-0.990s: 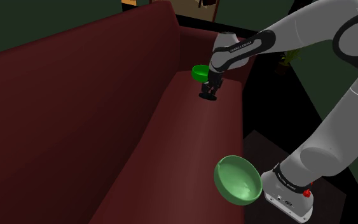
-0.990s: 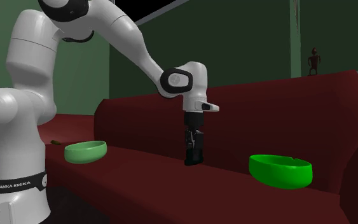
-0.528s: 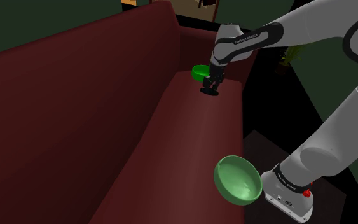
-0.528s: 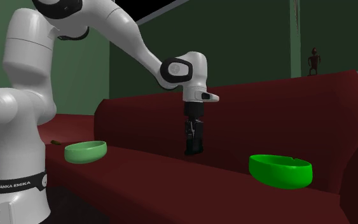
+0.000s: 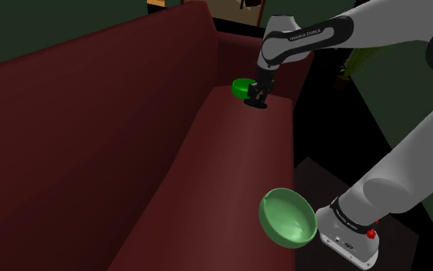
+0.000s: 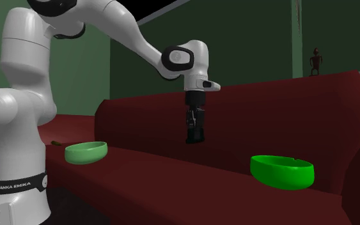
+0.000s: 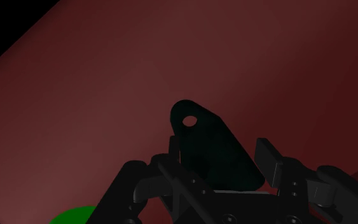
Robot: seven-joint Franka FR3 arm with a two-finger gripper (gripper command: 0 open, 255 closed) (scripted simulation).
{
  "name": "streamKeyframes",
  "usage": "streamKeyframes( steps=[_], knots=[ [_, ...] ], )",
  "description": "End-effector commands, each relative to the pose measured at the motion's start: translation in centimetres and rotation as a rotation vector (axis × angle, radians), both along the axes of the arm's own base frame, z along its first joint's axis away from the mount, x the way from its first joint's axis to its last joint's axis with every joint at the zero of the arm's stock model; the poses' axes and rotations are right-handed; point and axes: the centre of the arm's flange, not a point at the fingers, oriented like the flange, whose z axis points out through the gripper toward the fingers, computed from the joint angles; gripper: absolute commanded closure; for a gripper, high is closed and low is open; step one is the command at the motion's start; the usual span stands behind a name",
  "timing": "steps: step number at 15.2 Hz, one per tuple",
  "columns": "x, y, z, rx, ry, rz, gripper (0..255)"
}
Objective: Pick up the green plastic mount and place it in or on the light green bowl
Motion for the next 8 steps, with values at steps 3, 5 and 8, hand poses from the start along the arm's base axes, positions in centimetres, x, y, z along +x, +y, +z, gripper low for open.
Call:
streamKeyframes(
  steps=[3,5,8],
  knots=[
    [-0.1,0.1,2.1,0.0,0.0,0.0,255],
    [-0.1,0.1,3.2,0.0,0.0,0.0,255],
    [-1.1,0.9,4.1,0.0,0.0,0.0,255]
  ],
)
